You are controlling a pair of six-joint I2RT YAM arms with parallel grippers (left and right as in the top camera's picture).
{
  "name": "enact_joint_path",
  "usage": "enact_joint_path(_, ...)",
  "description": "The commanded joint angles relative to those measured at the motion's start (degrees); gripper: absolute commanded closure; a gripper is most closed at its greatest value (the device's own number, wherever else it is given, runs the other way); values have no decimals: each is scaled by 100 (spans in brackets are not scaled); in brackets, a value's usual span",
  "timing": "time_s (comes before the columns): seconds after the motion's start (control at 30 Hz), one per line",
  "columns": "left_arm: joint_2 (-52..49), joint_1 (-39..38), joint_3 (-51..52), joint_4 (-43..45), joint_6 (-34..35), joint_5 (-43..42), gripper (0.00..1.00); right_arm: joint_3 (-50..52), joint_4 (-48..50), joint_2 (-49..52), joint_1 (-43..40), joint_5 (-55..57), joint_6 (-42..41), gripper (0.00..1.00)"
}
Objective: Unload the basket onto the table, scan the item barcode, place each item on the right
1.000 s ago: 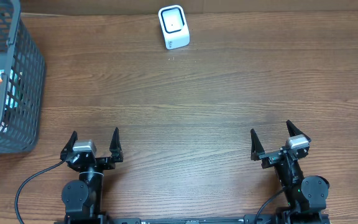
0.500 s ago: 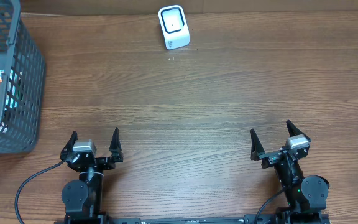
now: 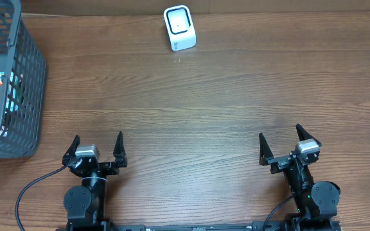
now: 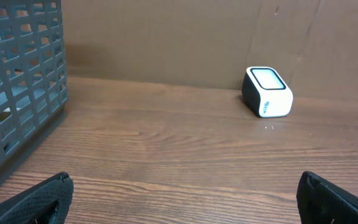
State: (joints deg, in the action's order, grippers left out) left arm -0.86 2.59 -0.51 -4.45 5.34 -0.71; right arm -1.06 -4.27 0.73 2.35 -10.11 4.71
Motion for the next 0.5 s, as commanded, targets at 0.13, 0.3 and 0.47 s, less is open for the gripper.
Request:
enact_joint_path(0.13,61,-37,24,0,-129,-37,0,61,37,-57,17,0,28,0)
enact_joint_path(0.3,61,-37,24,94,-175,-46,0,61,37,-57,17,0,28,0)
enact_joint_path(0.47,61,-37,-83,568,-271,-468,0,61,37,-57,17,0,28,0)
